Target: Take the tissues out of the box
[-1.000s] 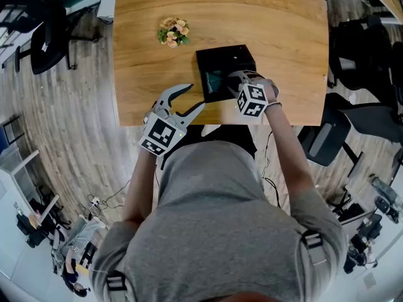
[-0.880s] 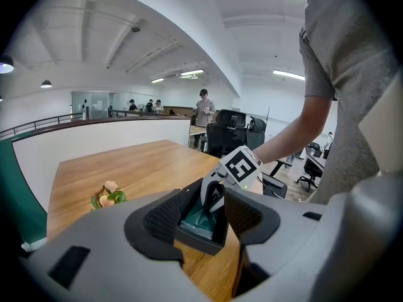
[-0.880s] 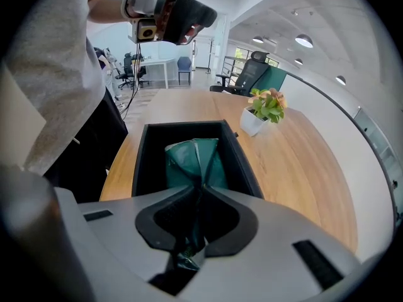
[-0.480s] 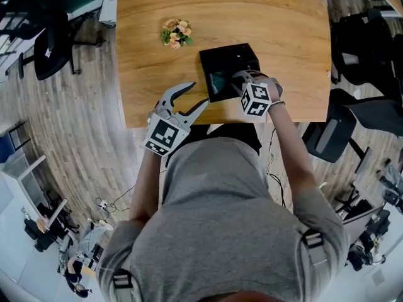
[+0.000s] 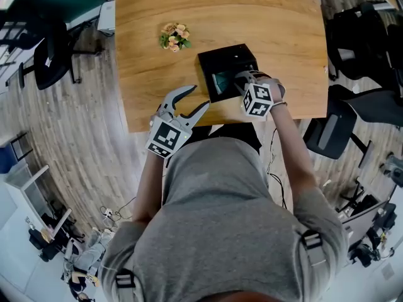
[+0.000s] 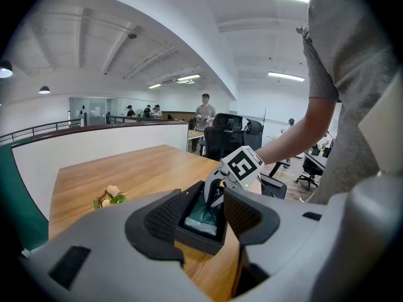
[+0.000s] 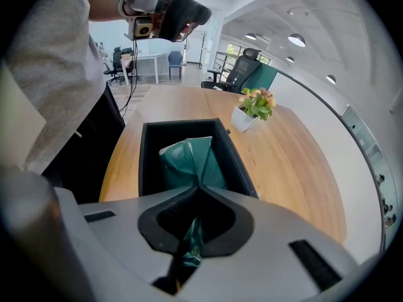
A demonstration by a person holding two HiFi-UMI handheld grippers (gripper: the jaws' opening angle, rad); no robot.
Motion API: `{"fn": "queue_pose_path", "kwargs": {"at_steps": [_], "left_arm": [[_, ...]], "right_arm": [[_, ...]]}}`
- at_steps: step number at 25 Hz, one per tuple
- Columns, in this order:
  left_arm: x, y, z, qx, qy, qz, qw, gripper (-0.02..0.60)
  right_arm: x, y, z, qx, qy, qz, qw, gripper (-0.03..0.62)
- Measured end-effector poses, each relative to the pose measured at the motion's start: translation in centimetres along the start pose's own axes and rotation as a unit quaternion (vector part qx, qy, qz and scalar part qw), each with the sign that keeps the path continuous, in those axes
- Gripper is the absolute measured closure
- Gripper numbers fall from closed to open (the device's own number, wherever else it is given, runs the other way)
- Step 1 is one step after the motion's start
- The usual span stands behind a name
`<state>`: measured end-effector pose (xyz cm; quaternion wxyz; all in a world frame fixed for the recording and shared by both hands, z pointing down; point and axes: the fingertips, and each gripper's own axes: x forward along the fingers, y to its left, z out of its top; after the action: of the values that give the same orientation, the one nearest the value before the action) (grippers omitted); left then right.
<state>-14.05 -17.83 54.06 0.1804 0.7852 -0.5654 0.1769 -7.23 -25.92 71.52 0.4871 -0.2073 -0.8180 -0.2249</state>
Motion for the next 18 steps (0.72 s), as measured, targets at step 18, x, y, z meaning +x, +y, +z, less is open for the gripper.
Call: {"fn": "queue_pose_path", "kwargs": {"at_steps": [18], "left_arm": [[-1.8,-0.7,0.5,0.035,-0.019,-0.030,0.9988,0.357]], "right_arm": [[-2.4,0.1,0.8,0.026,0.022,-0.052,0.998,0.582]]}}
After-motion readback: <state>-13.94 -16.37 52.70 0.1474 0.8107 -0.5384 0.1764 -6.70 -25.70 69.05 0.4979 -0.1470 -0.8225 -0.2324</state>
